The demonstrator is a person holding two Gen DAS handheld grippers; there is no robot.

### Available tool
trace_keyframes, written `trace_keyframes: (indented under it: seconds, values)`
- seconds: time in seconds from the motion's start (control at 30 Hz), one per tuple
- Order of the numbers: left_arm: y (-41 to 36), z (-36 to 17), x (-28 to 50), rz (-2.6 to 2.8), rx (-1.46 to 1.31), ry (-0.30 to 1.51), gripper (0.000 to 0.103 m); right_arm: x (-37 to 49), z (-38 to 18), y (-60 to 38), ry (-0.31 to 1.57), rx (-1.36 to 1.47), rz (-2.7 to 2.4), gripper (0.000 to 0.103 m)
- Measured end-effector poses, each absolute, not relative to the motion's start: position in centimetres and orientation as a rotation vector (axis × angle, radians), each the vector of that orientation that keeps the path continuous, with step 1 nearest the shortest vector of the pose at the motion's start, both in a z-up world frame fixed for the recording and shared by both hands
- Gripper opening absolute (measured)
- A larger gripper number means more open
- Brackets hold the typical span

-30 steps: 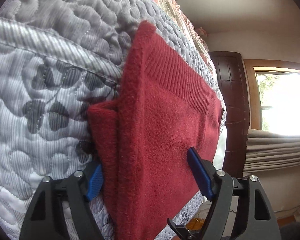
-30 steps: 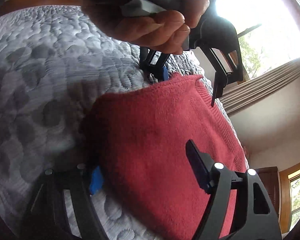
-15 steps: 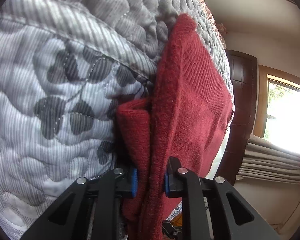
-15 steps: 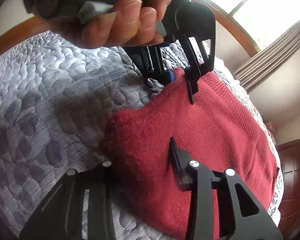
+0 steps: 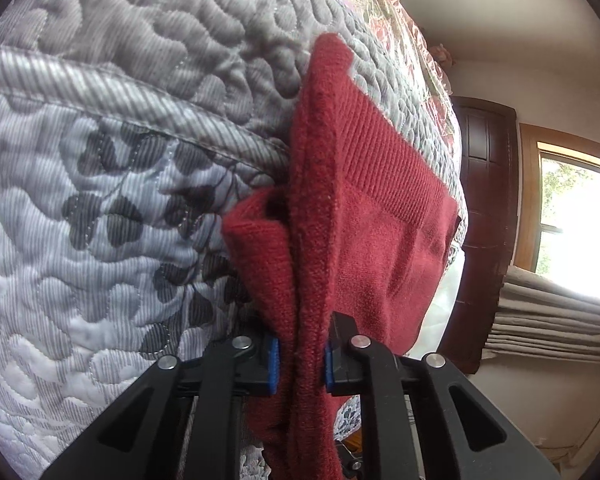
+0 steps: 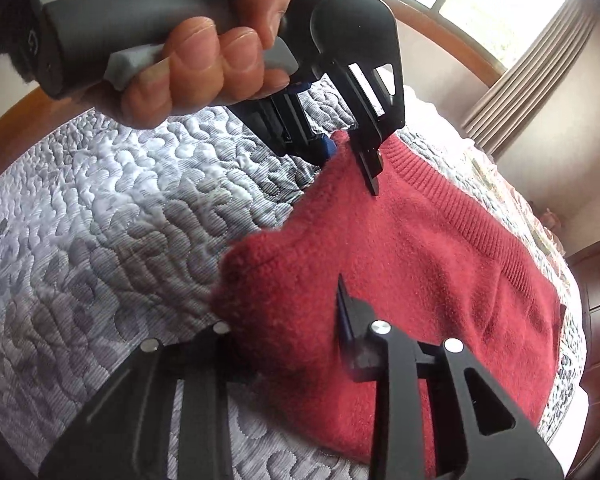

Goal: Fold small clothes

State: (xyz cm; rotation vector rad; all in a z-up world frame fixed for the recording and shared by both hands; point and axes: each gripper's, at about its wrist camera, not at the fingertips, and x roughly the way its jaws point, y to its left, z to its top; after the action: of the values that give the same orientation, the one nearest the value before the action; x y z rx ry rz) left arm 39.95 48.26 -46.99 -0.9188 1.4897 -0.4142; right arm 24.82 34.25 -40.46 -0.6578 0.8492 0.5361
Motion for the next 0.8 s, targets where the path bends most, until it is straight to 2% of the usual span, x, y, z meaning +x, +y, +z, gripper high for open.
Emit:
trace_keyframes:
  seconds: [0.8]
  values:
    - [39.9,-34.9,41.8,-0.385,-0.752,1.46,0.015,24.7,-32.2,27.7,0.811,-0.437,0.481,0.027]
